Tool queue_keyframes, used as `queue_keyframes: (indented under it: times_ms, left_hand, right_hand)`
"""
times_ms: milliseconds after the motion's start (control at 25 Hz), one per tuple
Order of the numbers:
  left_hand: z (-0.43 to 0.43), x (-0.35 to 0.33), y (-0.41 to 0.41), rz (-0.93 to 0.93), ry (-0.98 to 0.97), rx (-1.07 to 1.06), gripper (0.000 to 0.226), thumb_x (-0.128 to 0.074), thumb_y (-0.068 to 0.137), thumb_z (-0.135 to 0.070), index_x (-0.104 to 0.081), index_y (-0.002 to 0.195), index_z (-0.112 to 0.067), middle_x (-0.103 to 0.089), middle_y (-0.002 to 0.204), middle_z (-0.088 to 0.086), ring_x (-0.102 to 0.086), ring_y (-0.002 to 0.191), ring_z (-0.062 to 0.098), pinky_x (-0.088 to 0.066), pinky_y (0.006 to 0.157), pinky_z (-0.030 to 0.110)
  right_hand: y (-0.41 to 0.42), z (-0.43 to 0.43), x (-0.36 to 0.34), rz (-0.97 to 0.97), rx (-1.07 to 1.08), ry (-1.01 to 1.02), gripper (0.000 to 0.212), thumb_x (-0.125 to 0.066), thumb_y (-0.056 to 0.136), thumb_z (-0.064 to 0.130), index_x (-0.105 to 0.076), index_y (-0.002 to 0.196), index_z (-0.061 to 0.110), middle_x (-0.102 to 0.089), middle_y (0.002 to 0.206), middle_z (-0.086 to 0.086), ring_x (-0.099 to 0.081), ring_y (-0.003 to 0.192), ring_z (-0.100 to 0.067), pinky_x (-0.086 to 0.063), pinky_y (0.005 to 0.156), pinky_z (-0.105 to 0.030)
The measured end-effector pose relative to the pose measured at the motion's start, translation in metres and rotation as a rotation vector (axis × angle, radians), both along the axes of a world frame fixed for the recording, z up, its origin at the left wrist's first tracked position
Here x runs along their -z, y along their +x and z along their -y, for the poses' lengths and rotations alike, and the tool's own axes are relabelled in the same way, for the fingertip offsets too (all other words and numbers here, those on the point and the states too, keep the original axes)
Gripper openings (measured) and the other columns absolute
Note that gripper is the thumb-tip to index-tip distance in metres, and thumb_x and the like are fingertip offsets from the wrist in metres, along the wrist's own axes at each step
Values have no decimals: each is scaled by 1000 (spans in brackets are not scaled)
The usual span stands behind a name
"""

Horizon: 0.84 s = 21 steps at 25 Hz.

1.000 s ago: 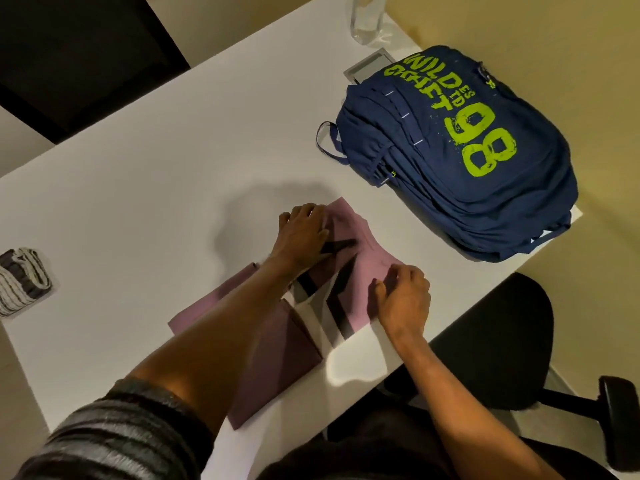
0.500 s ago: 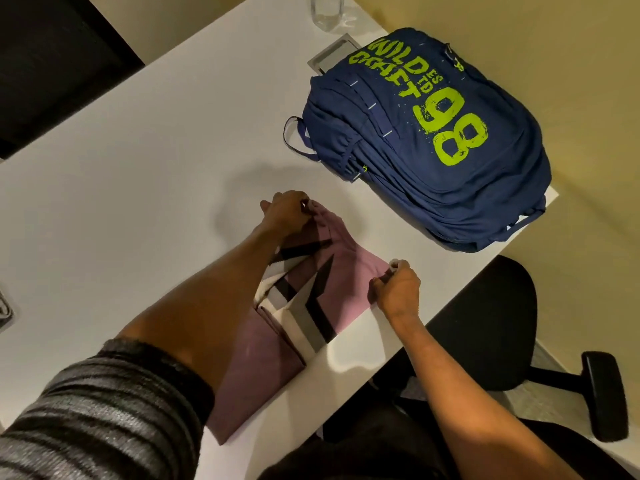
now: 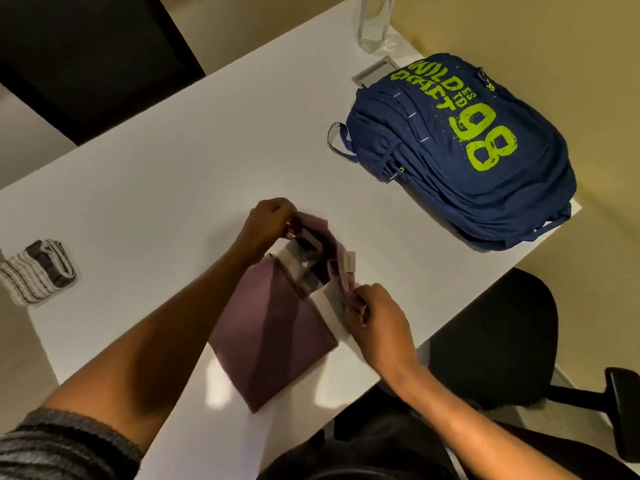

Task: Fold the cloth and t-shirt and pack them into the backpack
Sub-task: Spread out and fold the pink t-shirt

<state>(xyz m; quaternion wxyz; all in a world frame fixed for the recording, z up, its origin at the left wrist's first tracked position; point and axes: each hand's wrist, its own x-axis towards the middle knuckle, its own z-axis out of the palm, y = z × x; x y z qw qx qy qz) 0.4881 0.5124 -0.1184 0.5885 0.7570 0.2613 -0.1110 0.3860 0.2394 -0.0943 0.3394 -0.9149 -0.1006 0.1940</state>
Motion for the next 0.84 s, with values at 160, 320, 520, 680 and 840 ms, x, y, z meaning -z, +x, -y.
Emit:
queue_keyframes:
  times_ms: [160,320,520,680,840]
  left_hand:
    - [-33,1,-59,28,-33,-212,30,-70,94,-26,-61,85,0,-63,81,12,-65,75,23,-63,69,40]
    - [-69,9,-118,10,33,-219,15,-76,90,-13,-61,89,-13,-67,92,12,-67,87,29,-63,72,42]
    - [-106,28,-180,-81,98,-295,33,-85,83,-23,-64,108,-18,-69,103,14,-69,96,33,-65,79,48]
    - [-122,49,-212,-139,159,-318,42,-87,83,-22,-62,116,-17,-67,104,13,-69,94,33,-65,77,49]
    - [-128,66,-226,-168,189,-332,39,-84,85,-11,-62,118,-11,-67,106,18,-71,89,31,-65,69,39]
  right_hand:
    - [-52,-27,-6,65,-139,24,18,-67,98,22,-57,111,29,-58,100,13,-56,79,-8,-52,65,-28]
    - [-93,-53,-3,73,-264,52,22,-68,98,26,-59,118,29,-58,104,12,-59,80,-8,-55,67,-26]
    - [-130,-84,14,101,-429,30,31,-65,100,28,-58,131,24,-61,116,9,-64,88,-12,-57,74,-22]
    - [-155,-107,41,121,-567,2,36,-65,102,24,-58,137,22,-64,125,2,-70,90,-19,-61,83,-25]
    - [-165,-123,74,145,-682,-77,34,-65,100,16,-60,134,17,-65,127,-3,-70,93,-22,-62,82,-31]
